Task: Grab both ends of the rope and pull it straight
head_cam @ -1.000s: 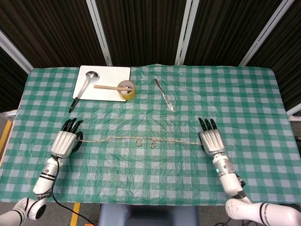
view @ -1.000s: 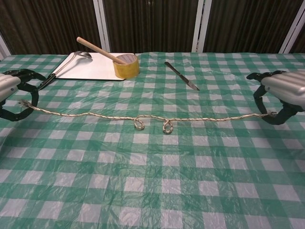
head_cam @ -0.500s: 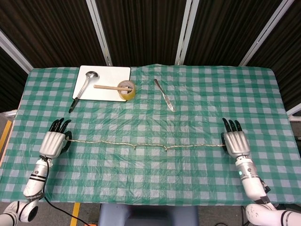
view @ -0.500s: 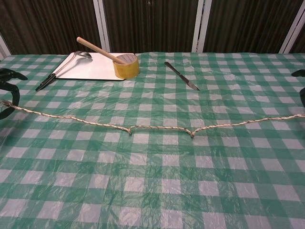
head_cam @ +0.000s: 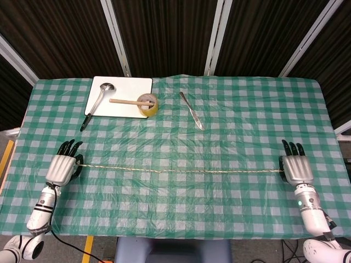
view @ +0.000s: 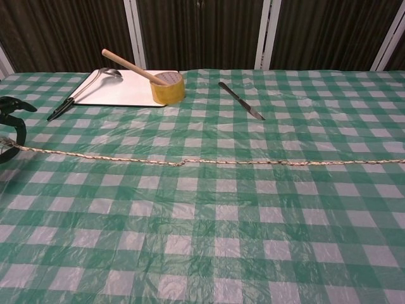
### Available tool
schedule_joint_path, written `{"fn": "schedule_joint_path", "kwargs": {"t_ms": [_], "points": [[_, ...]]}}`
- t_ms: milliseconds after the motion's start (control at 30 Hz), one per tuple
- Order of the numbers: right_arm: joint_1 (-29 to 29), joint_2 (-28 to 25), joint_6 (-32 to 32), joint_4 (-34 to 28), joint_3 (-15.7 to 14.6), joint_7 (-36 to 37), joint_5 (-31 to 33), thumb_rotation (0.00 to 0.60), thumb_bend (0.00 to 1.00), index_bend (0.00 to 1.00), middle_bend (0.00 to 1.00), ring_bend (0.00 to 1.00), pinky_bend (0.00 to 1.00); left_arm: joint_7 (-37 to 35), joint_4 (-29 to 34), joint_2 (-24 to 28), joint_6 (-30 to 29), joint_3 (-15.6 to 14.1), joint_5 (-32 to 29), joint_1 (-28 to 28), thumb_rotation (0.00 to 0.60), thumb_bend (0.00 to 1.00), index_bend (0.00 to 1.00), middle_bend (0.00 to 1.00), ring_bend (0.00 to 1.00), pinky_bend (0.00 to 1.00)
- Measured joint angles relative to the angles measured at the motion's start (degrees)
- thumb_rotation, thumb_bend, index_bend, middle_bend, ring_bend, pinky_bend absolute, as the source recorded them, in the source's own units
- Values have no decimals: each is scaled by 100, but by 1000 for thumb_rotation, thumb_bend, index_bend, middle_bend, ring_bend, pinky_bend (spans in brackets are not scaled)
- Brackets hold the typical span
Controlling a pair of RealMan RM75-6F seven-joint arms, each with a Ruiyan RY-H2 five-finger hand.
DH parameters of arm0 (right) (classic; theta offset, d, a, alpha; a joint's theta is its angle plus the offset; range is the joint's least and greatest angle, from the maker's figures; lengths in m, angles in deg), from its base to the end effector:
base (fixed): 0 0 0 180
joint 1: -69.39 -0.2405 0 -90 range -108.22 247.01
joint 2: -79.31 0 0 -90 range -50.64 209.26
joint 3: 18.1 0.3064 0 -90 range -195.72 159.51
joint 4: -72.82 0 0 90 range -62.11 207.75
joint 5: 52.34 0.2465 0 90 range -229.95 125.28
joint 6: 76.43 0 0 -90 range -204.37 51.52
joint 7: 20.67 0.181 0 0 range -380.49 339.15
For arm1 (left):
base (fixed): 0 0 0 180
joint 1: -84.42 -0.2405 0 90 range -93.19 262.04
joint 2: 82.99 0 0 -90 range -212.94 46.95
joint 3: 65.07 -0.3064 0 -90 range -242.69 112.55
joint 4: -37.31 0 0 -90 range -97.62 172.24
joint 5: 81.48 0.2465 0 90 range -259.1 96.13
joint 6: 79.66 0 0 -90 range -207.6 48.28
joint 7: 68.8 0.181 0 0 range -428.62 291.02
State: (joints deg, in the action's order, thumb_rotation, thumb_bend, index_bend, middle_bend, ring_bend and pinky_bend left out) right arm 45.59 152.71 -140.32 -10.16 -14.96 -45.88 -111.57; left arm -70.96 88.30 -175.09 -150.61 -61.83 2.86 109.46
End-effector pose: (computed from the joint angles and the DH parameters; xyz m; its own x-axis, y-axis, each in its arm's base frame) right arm -0.3926 -0.3443 0.0703 0.6498 -0.2775 0.7076 -0.7287 0.0371 0.6838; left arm -0.3789 0.3788 0.0051 0.5799 0.0341 0.8140 0.7998 -0.2142 -0.5608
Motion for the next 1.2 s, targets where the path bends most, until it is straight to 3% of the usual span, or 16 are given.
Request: {"fn": "schedule_joint_path", "kwargs": {"t_ms": [633,900,1000,1100,1200], "points": [[34,314,399,734,18,158,39,600,597,783,111,0,0,-90,-258,-208,227,-24,-20,52,600,450,724,117,0,102],[17,492,584,986,15,165,23,600,597,644,111,0,0,-142,-404,-342,350,-64,-4,91,600,448,697,116,0,102],[7,514,659,1017,8,169,12,600,577,525,97,0,0,-153,-399,-353,426,-89,3,104,600,447,585,105,0,102],[-14,498,787,1011,-9,111,54,600,464,267,16,0,0,-128,-311,-325,546,-116,-5,121,600,447,326,68,0,102],[-32,444,853,944,-26,-4,107,600,414,76,0,0,0,-50,-179,-256,594,-121,-29,127,600,445,61,31,0,101]]}}
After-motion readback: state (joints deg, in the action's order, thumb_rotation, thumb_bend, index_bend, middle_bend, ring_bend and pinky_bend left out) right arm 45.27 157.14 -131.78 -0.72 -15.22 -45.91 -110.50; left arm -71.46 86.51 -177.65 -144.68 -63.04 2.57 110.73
